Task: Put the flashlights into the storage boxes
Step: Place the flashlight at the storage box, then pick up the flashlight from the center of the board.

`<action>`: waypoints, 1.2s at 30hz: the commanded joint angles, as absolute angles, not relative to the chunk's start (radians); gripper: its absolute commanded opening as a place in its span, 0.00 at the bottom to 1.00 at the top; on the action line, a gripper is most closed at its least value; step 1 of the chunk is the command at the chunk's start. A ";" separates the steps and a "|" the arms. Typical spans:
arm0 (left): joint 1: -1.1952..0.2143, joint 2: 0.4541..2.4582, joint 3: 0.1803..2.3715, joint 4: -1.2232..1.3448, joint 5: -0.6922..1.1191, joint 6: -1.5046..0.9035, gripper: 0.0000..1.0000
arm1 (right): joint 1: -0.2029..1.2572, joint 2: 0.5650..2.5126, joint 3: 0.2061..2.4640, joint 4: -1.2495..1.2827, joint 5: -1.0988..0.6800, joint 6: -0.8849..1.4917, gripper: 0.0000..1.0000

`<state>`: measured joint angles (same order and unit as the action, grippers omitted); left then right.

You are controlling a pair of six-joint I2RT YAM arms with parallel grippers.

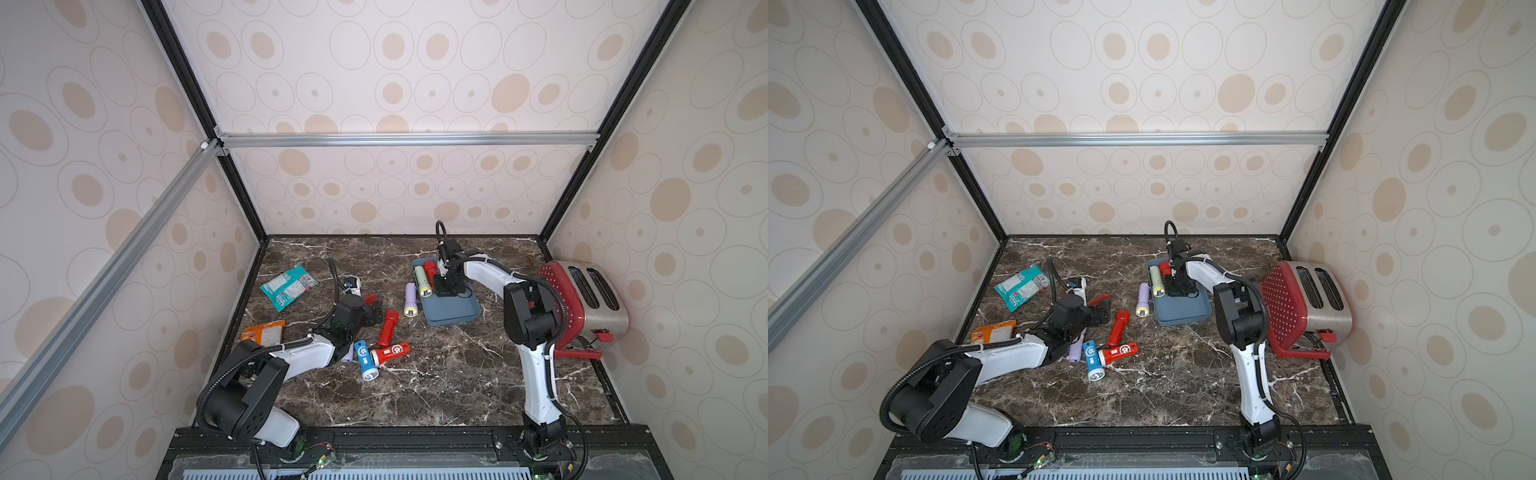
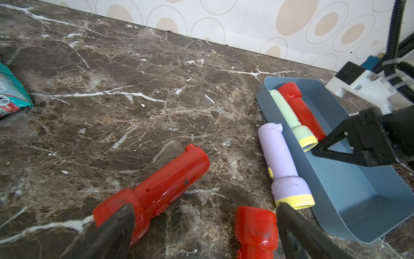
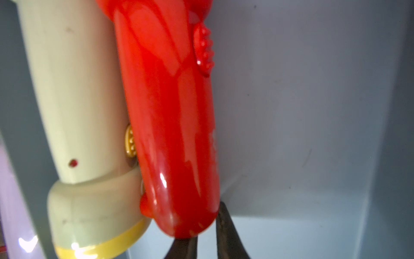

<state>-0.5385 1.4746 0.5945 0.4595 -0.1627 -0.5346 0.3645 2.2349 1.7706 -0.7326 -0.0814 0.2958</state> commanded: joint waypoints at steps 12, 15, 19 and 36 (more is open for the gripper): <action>-0.537 1.416 0.617 0.452 -0.162 -0.516 0.99 | 0.366 1.744 1.340 -0.584 -0.205 0.304 0.25; -0.537 1.377 0.631 0.405 -0.129 -0.550 0.99 | 0.366 1.588 1.162 -0.496 -0.192 0.290 0.27; -0.535 1.397 0.674 0.290 -0.171 -0.580 0.99 | 0.362 1.463 0.924 -0.316 -0.088 0.279 0.28; -0.584 1.469 0.674 0.193 0.090 -0.598 0.82 | 0.362 1.283 0.614 0.002 0.061 0.356 0.37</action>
<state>-0.5583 1.4662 0.6662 0.2256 0.0605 -0.5781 0.3641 1.2842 0.6510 -0.0765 0.0139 0.3325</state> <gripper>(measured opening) 0.823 0.366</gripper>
